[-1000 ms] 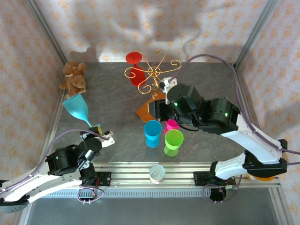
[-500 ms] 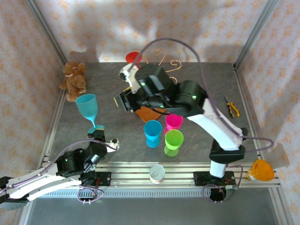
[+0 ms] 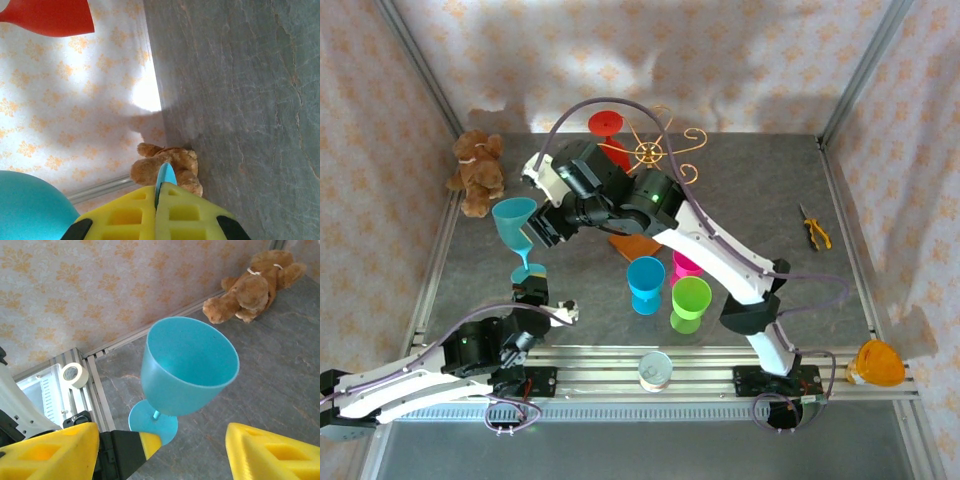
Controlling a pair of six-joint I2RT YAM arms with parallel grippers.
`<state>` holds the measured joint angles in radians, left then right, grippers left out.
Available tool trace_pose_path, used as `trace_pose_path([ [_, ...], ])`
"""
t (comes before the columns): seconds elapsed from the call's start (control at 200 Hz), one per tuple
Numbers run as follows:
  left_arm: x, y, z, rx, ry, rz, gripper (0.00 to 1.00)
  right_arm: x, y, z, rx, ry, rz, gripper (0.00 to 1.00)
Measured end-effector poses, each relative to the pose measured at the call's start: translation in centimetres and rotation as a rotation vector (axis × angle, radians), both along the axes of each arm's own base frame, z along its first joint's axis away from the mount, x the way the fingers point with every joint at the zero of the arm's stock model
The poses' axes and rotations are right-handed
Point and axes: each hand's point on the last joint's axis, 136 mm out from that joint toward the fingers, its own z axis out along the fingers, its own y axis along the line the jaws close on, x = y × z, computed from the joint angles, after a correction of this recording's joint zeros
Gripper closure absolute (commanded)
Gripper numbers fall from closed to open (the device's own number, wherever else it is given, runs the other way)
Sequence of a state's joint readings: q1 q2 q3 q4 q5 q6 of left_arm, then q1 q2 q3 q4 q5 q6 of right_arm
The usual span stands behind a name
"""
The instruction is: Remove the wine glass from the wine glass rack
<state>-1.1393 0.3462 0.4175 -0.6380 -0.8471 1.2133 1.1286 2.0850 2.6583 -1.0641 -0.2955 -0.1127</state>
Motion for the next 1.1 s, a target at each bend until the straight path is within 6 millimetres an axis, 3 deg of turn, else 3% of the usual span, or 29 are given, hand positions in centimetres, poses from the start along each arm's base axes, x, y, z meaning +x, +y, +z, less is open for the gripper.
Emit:
trace_pose_path([
  [0.275,0.1,-0.6,-0.6,0.081,0.018,-0.021,1.0,0.6,1.3,-0.3,0.039,0.01,0.089,0.16],
  [0.816,0.1,-1.0,-0.9,0.144,0.019,-0.038,1.0,1.8,3.2,-3.6,0.005,0.019,0.163,0.1],
  [1.101,0.1,-1.3,-1.0,0.156,0.016,-0.046,1.0,1.7,3.3,-3.8,0.008,0.021,0.203,0.09],
])
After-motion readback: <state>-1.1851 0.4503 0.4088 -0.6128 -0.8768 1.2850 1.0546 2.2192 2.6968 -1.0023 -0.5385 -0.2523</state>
